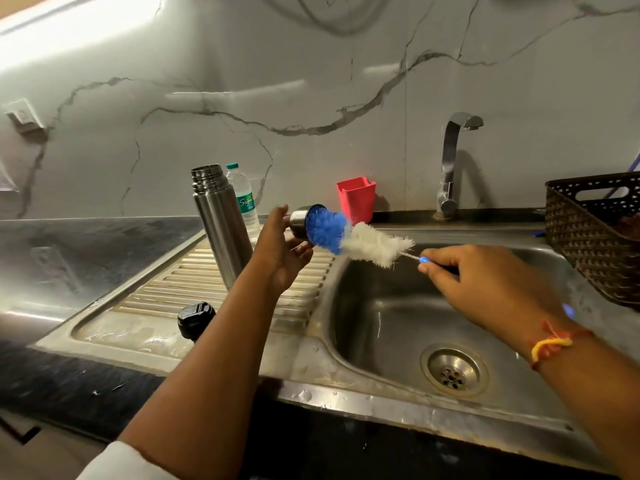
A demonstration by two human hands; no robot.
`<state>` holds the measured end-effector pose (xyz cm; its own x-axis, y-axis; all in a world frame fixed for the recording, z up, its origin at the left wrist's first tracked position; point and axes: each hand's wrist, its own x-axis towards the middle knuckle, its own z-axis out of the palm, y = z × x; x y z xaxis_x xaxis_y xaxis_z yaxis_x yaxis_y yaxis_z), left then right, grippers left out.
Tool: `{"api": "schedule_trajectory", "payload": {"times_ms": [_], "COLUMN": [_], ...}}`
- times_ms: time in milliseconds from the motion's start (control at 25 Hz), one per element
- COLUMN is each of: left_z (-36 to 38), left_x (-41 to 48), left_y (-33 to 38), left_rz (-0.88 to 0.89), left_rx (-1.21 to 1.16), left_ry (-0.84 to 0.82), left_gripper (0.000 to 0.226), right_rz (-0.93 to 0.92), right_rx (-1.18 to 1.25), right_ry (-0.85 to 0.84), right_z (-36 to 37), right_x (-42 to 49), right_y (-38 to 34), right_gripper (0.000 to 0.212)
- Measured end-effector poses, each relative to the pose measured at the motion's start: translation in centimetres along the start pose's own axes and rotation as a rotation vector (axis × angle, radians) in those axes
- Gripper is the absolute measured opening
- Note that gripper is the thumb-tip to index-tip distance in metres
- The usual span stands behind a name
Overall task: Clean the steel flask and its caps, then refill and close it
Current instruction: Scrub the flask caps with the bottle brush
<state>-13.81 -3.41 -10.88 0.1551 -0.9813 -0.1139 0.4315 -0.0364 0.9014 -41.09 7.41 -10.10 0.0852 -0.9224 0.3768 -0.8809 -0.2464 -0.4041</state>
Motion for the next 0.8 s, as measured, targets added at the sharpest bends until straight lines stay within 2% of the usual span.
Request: {"api": "schedule_trajectory", "payload": {"times_ms": [120,200,280,440,560,720,800], "left_z": [-0.1,0.2,0.3,-0.4,0.2,0.3,0.6], "left_x": [0.2,-0.2,-0.1,0.4,-0.2,0.2,-0.5], "left_y": [-0.1,-0.3,-0.6,-0.3,-0.6,-0.6,-0.6], "left_rz": [-0.1,-0.114,-0.073,0.097,0.105,0.214,0.214], "left_rx": [-0.124,-0.151,-0.148,-0.291,-0.257,-0.259,-0.214], "left_ry": [-0.025,-0.094,-0.094,-0.07,-0.145,-0.126,-0.172], "left_gripper": [0.071,0.071,0.063,0.045,0.051,0.04,0.044], "right_rz": [-0.108,-0.17,-0.194,-0.078,-0.004,0.154,0.229], "right_rx": [-0.224,-0.282,-0.262,0.151,0.371,0.619,0.698], "right_ry": [0.042,0.039,0.011,-0.091,-0.195,-0.391,-0.474], "right_z": [-0.1,0.1,0.3,-0.2,0.0,-0.4,-0.6], "right_x": [-0.2,-0.1,0.0,-0.2,-0.2,-0.4,-0.4], "right_y": [-0.2,-0.5,-0.7,-0.7,-1.2,-1.2,-1.1], "right_gripper": [0.034,0.037,0.037,0.029,0.02,0.029,0.03]}}
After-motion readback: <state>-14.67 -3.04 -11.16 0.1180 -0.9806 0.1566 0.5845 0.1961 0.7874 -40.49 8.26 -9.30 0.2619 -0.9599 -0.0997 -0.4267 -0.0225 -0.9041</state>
